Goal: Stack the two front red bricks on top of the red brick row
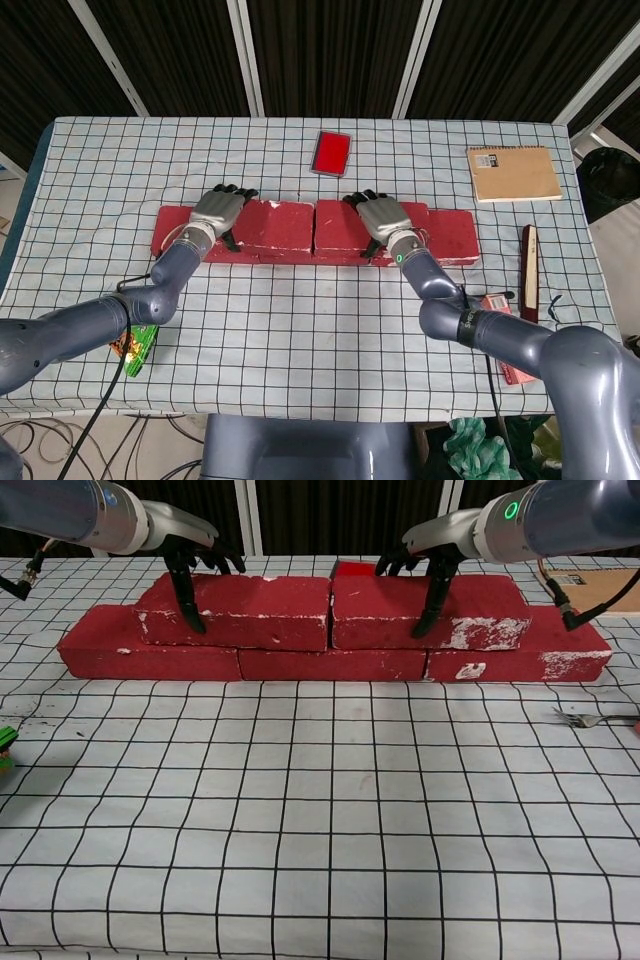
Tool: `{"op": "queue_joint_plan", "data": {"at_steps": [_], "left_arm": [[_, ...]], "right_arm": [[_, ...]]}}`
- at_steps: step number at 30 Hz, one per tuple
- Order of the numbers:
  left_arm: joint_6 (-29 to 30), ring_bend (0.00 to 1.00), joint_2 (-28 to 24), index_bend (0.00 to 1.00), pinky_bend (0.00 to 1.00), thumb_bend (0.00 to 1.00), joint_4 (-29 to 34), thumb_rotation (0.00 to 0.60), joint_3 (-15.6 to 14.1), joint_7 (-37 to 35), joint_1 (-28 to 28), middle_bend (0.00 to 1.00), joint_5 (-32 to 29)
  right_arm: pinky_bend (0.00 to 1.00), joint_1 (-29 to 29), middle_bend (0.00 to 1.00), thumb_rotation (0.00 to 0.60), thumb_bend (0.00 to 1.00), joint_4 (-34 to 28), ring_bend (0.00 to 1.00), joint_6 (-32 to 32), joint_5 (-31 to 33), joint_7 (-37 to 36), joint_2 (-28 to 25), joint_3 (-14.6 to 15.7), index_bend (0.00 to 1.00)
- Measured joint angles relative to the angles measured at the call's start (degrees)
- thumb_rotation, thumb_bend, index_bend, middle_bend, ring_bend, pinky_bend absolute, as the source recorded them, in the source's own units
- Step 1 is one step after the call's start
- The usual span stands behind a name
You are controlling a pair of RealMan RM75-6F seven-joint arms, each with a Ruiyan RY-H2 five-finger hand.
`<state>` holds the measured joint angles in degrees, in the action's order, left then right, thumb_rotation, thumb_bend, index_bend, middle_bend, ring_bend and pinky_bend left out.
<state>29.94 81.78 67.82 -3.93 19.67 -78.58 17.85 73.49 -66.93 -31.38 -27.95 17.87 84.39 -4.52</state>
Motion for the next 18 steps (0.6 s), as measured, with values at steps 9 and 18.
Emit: {"op": "queue_joint_plan", "data": {"at_steps": [9, 18], "left_arm": [[0.4, 0.0, -0.13, 0.08, 0.05, 0.0, 0.32, 0.6, 0.23, 0.31, 0.12, 0.1, -0.23], [0.62, 0.0, -0.24, 0.08, 0.05, 0.0, 0.86, 0.6, 0.4, 0.7, 0.17, 0.1, -0.64]], "right_arm": [[0.1, 0.01, 0.05, 0.6, 0.04, -0.25, 0.0, -0.62, 0.33, 0.45, 0.12, -0.11, 0.05], [0.1, -0.12, 0.05, 0.6, 0.03, -0.83, 0.0, -0.96, 0.57, 0.65, -0.27, -0.35, 0.04]]}}
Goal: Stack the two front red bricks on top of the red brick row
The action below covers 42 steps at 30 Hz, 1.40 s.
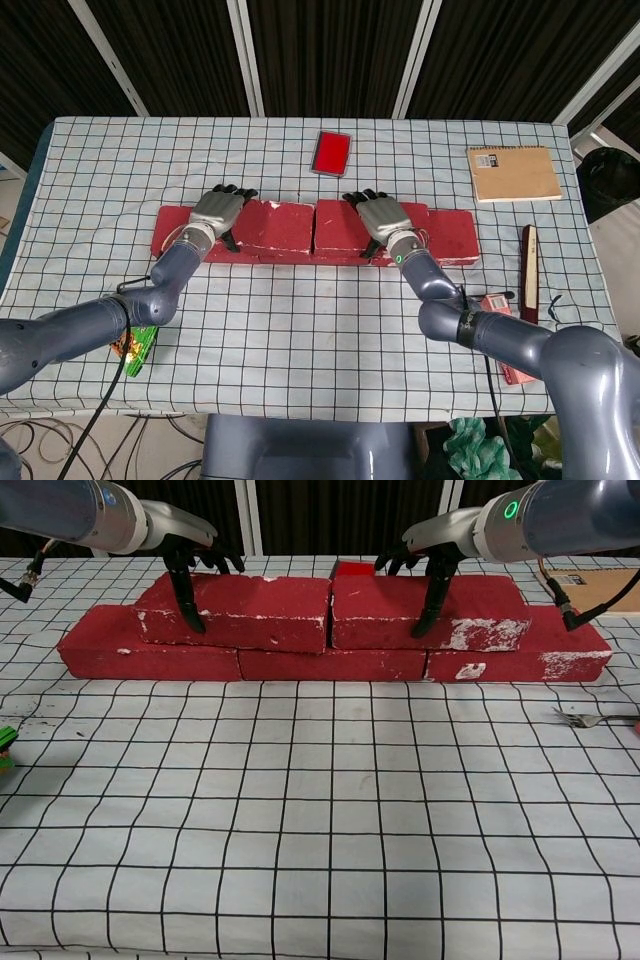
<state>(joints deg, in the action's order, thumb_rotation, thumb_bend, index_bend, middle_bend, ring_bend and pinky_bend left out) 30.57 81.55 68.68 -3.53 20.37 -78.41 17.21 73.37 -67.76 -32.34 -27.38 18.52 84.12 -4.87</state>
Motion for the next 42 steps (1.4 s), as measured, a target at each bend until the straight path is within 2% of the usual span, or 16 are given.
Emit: {"op": "queue_joint_plan", "data": {"at_steps": [26, 31, 42], "left_arm": [[1.89, 0.0, -1.93, 0.07, 0.07, 0.0, 3.43, 0.6, -0.47, 2.03, -0.02, 0.09, -2.55], [2.53, 0.0, -1.99, 0.07, 0.03, 0.0, 3.56, 0.6, 0.07, 1.99, 0.08, 0.09, -2.44], [4.68, 0.0, -4.14, 0.07, 0.03, 0.0, 6.4, 0.6, 1.64, 1.59, 0.92, 0.08, -1.19]], "right_arm": [[0.1, -1.64, 0.05, 0.6, 0.02, -2.03, 0.0, -2.22, -3.05, -0.79, -0.79, -1.61, 0.04], [0.1, -2.06, 0.05, 0.6, 0.02, -2.1, 0.0, -2.61, -3.95, -1.16, -0.77, -2.15, 0.04], [0.1, -2.67, 0.05, 0.6, 0.02, -3.75, 0.0, -3.04, -4.95, -1.06, -1.57, -2.62, 0.03]]}}
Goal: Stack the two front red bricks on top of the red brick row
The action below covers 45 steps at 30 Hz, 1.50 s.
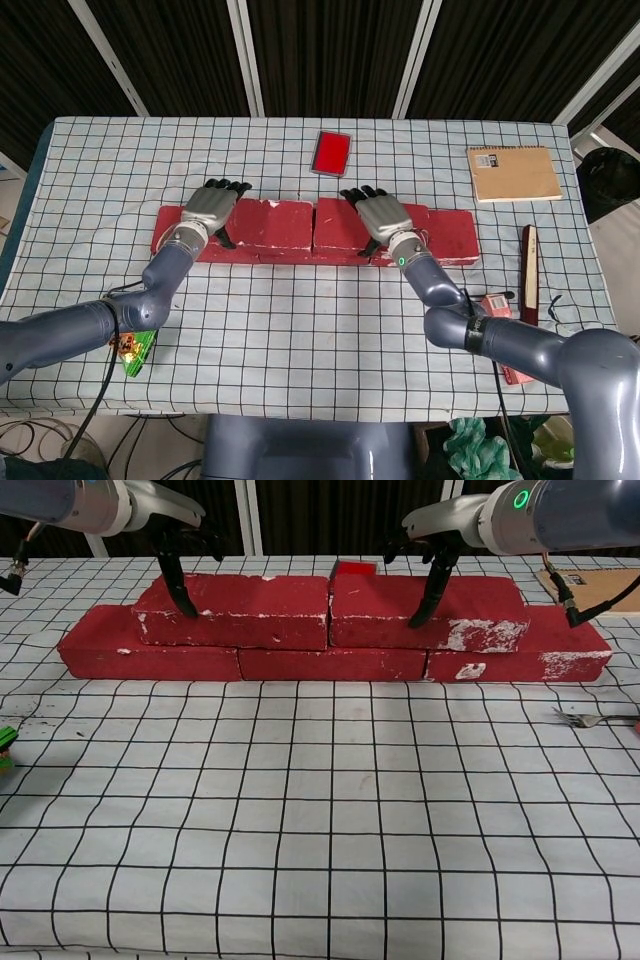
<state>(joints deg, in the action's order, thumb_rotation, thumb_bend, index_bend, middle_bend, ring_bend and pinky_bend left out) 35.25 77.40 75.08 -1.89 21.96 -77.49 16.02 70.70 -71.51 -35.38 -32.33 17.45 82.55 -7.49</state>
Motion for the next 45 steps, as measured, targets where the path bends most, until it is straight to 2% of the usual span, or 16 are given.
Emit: {"op": "queue_joint_plan", "data": {"at_steps": [10, 16, 20, 24, 33, 41, 45], "left_arm": [[3.85, 0.0, -4.71, 0.09, 0.03, 0.0, 7.12, 0.6, -0.48, 0.6, 1.57, 0.08, 2.09], [9.88, 0.01, -9.87, 0.08, 0.13, 0.04, 17.18, 0.6, -1.57, 1.35, 4.19, 0.11, 5.66], [14.33, 0.01, -14.32, 0.08, 0.13, 0.06, 24.47, 0.6, -2.77, 1.61, 7.75, 0.11, 10.99], [16.06, 0.01, -17.69, 0.08, 0.12, 0.06, 28.59, 0.6, -4.86, 2.03, 11.32, 0.11, 13.86], [15.05, 0.01, -18.5, 0.11, 0.11, 0.06, 27.83, 0.6, -5.89, 1.6, 15.52, 0.12, 15.48], [12.78, 0.01, -15.64, 0.19, 0.1, 0.06, 22.4, 0.6, -4.77, 1.56, 16.31, 0.12, 14.6], [12.22, 0.01, -13.9, 0.19, 0.1, 0.06, 20.22, 0.6, -4.14, 2.99, 16.12, 0.12, 13.93]], "right_arm": [[0.1, -0.85, 0.05, 0.6, 0.02, -3.98, 0.0, -1.27, -0.77, -0.33, -2.24, -0.59, 0.03], [0.1, -2.7, 0.05, 0.6, 0.02, -8.27, 0.0, -4.95, -3.26, -1.22, -4.8, -1.47, 0.03], [0.1, -4.89, 0.05, 0.6, 0.02, -12.15, 0.0, -8.11, -5.6, -2.25, -7.32, -2.1, 0.03], [0.1, -6.95, 0.05, 0.6, 0.02, -15.65, 0.0, -10.42, -7.58, -2.93, -9.44, -2.34, 0.03], [0.1, -10.59, 0.05, 0.6, 0.02, -20.34, 0.0, -13.86, -9.85, -3.39, -12.56, -2.84, 0.02], [0.1, -11.29, 0.05, 0.6, 0.02, -20.02, 0.0, -13.58, -9.17, -3.06, -12.95, -3.41, 0.02], [0.1, -11.61, 0.05, 0.6, 0.02, -19.71, 0.0, -13.51, -9.11, -3.15, -12.82, -3.8, 0.02]]}}
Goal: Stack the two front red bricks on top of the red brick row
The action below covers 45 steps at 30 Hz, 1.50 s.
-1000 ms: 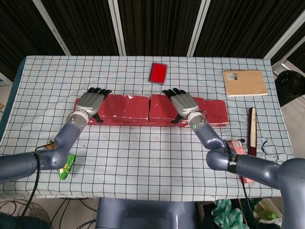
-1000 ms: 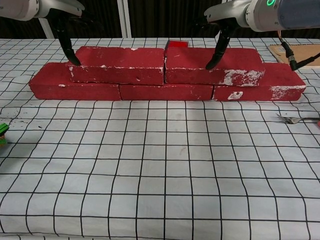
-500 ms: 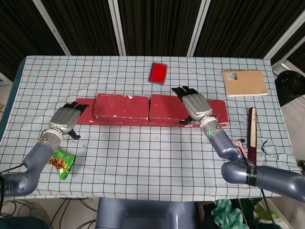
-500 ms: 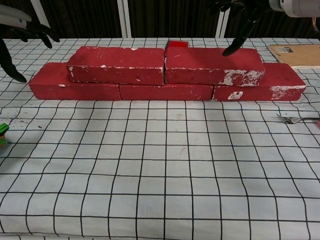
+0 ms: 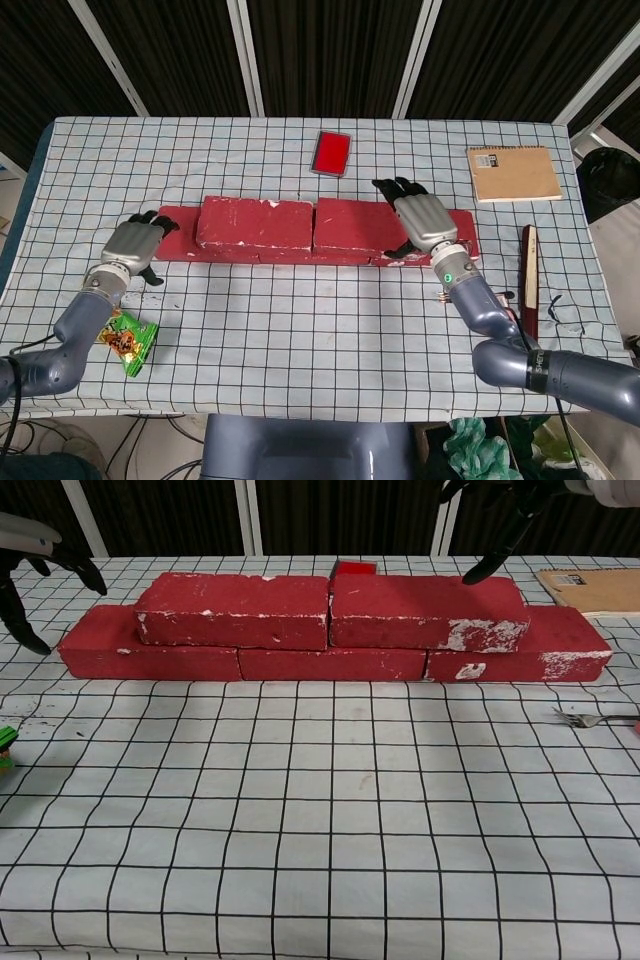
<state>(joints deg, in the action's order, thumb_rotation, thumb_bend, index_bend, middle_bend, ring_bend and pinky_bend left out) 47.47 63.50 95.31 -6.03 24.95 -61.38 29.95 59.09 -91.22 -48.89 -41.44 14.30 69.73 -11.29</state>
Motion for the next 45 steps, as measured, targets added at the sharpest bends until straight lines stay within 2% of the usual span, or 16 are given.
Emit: {"op": "queue_joint_plan", "data": {"at_steps": [13, 23, 45], "left_arm": [[-2.96, 0.01, 3.45, 0.15, 0.09, 0.07, -2.44, 0.6, 0.63, 3.08, -0.71, 0.12, -3.55], [-4.78, 0.01, 4.72, 0.14, 0.09, 0.07, -3.13, 0.6, 1.41, 3.16, -0.88, 0.12, -3.49], [-3.8, 0.0, 4.72, 0.13, 0.09, 0.06, -1.77, 0.6, 1.95, 3.72, -1.18, 0.11, -3.88]], "right_arm": [[0.1, -1.21, 0.05, 0.6, 0.02, 2.46, 0.0, 1.38, -0.36, -1.0, 0.8, -0.63, 0.02], [0.1, -1.96, 0.05, 0.6, 0.02, 3.23, 0.0, 1.87, -1.13, -1.41, 0.79, -1.02, 0.02], [0.1, -3.21, 0.05, 0.6, 0.02, 2.65, 0.0, 2.39, -1.67, -1.32, 0.07, -1.63, 0.02]]}}
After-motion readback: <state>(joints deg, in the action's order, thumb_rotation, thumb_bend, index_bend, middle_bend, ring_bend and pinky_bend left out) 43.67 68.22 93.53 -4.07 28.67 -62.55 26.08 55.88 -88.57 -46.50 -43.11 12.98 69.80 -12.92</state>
